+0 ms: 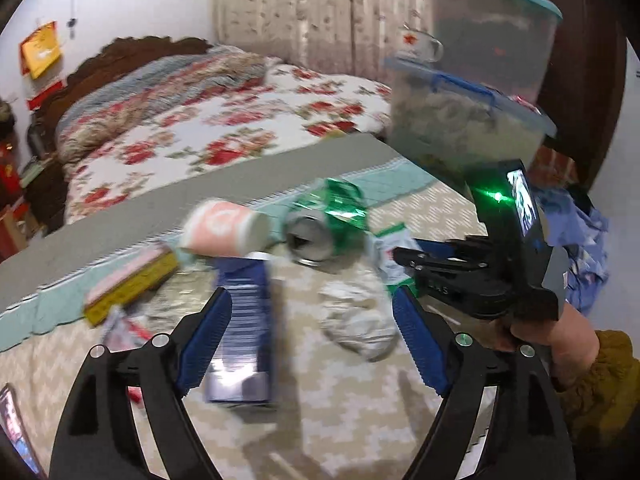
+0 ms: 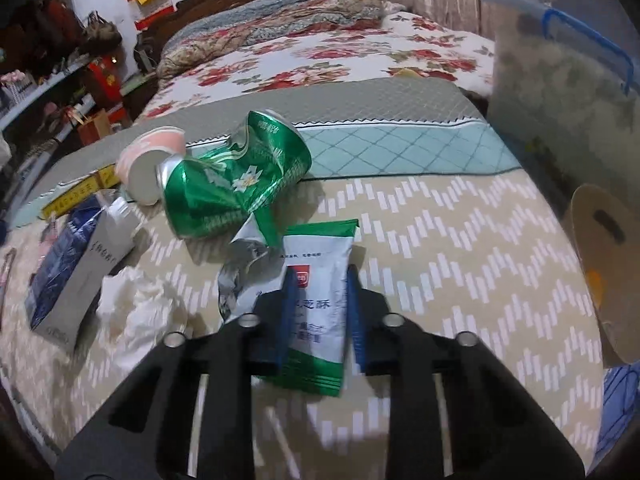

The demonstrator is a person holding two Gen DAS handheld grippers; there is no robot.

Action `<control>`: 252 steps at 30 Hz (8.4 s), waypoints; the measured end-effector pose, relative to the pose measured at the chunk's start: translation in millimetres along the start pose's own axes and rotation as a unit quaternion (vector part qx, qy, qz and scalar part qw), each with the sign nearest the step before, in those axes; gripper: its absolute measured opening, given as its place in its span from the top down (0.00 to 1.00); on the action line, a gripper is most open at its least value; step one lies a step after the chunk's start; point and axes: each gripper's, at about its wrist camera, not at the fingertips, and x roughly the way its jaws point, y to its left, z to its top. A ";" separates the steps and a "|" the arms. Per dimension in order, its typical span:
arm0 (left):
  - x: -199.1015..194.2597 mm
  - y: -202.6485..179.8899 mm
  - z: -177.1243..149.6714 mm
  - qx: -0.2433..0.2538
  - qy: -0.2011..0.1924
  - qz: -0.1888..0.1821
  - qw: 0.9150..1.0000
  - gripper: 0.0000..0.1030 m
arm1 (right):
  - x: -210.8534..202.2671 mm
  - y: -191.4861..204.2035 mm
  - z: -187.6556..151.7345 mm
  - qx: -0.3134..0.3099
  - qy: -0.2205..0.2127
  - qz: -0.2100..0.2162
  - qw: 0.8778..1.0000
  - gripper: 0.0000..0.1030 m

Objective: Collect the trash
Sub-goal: 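Return both tools to the table and grasp the green snack packet with the right tool, then lower the left tool over the crumpled white tissue while the right tool holds the packet, then close the left tool on the white tissue while the right tool regrips the green packet, then carry the tissue and packet to the beige wastebasket and open both tools, then move both open tools back over the table, then lower the left tool onto the red-and-white snack wrapper and close it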

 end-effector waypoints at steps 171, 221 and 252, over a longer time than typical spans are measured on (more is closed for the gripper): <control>-6.8 -9.7 -1.3 -0.029 -0.010 -0.030 0.999 0.23 | -54.7 -92.1 -60.4 0.248 -0.066 0.155 0.954 0.28; -12.4 165.3 -84.5 -0.288 0.037 -0.017 0.957 0.17 | -45.4 -30.8 -61.1 0.190 -0.054 0.117 0.973 0.28; -12.2 188.0 -97.0 -0.336 0.046 -0.053 0.939 0.17 | -45.4 -32.7 -61.6 0.192 -0.055 0.119 0.973 0.28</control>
